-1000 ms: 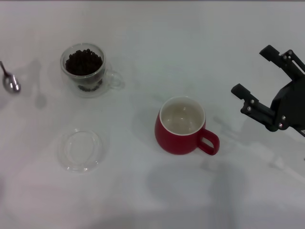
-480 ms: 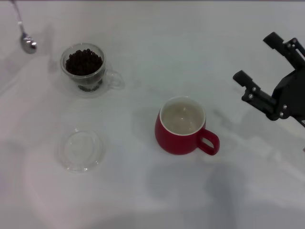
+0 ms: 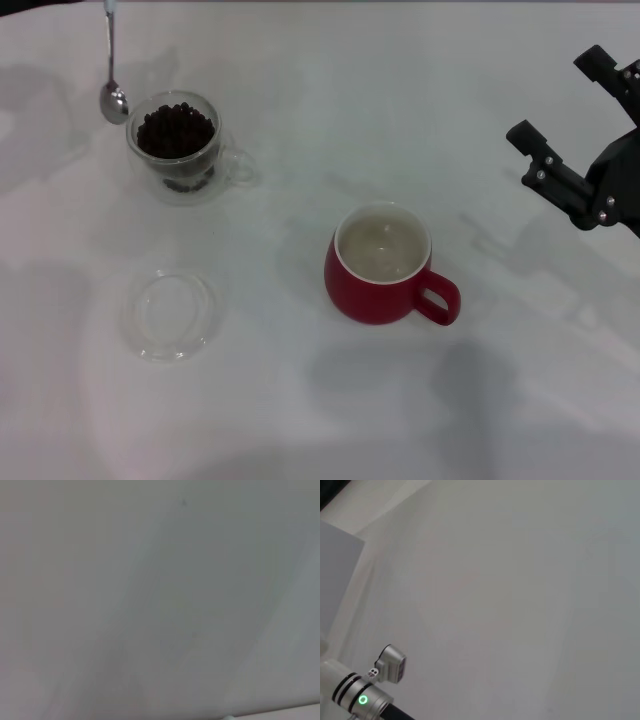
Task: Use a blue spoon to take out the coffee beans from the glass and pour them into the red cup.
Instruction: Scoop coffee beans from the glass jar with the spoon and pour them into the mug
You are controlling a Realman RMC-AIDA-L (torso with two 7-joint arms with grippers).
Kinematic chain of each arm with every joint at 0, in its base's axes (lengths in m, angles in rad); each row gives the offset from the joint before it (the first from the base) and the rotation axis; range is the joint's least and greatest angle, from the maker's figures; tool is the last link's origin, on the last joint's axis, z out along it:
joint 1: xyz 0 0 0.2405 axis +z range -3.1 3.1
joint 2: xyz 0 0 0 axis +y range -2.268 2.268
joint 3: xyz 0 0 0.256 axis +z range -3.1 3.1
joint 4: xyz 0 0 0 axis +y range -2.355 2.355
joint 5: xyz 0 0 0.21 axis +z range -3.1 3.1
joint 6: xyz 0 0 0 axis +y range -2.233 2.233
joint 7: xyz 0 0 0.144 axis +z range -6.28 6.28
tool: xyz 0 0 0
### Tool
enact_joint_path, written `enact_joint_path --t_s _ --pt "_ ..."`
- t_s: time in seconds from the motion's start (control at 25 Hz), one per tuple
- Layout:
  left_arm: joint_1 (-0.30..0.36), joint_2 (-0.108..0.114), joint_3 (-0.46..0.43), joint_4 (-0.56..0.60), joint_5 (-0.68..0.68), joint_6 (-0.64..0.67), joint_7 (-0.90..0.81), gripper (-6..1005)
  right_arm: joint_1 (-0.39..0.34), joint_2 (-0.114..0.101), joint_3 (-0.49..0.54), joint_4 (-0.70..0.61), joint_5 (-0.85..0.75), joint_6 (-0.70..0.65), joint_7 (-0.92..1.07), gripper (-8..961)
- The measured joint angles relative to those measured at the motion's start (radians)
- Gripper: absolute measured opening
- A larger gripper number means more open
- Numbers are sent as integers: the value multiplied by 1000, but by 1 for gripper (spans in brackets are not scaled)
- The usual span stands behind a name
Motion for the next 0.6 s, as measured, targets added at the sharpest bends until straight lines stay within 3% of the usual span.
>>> enact_joint_path --t_s 0.36,0.44,0.52,0.6 --pt "3 -64 0 16 -31 -44 112 124 3 0 12 0 1 22 3 847" --pt "3 -64 0 16 -31 -44 112 124 3 0 15 0 1 24 6 847" --pt "8 -83 0 37 -51 -62 161 124 4 0 16 1 1 27 7 846" --pt "12 -86 0 50 -59 -74 173 124 4 0 16 3 1 27 7 845"
